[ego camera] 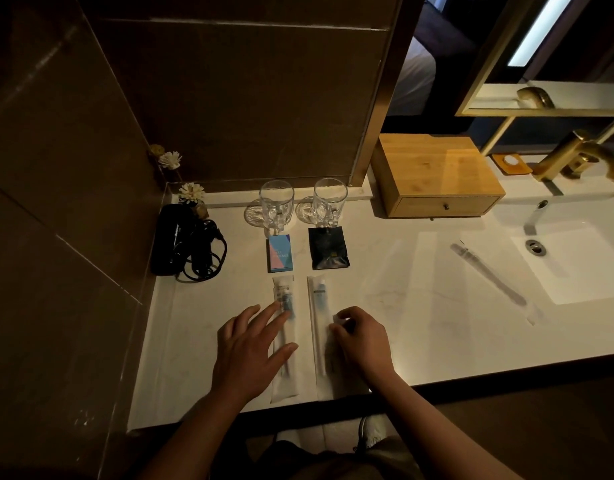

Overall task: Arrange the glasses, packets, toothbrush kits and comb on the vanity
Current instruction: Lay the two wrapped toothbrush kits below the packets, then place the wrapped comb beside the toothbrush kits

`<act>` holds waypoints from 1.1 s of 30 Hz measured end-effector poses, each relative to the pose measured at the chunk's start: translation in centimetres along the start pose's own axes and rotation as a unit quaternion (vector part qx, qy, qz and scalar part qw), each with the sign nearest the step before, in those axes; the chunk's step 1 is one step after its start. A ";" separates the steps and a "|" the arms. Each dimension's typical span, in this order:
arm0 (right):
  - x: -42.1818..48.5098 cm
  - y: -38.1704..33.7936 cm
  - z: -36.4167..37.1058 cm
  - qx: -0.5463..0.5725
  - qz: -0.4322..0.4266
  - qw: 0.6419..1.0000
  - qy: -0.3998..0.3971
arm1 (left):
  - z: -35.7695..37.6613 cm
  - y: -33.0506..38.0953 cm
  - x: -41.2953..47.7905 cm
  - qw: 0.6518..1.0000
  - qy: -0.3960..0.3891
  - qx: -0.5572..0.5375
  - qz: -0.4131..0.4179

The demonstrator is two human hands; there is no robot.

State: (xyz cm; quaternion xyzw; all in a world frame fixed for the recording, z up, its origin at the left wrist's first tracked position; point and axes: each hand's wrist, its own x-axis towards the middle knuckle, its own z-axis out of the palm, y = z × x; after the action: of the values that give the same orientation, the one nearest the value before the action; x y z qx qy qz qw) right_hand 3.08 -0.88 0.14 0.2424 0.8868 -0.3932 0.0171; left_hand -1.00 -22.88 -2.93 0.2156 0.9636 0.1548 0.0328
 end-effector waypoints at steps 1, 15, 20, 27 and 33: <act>-0.1 0.1 -0.1 0.002 -0.001 1.000 0.001 | 0.0 0.0 0.0 1.000 0.000 -0.001 -0.001; 9.1 9.0 -15.2 -0.159 0.058 0.969 0.179 | -0.2 -1.4 2.1 0.994 0.068 -0.024 -0.087; 11.9 11.9 -19.4 -0.289 0.091 0.939 0.163 | 0.0 -1.8 2.7 0.991 0.065 0.045 -0.107; 13.6 13.0 -20.6 -0.315 0.130 0.933 0.120 | 0.0 -1.6 2.7 0.991 0.061 0.058 -0.105; 15.0 13.2 -21.8 -0.203 0.206 0.953 0.092 | -0.2 -1.3 2.6 0.990 0.064 0.057 -0.114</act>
State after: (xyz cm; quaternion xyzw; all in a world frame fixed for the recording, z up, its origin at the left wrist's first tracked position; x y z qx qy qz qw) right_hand -0.79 28.38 2.79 0.4459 0.8767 -0.1684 0.0649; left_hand -3.94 -22.92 -3.16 0.0951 0.9893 0.1085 -0.0237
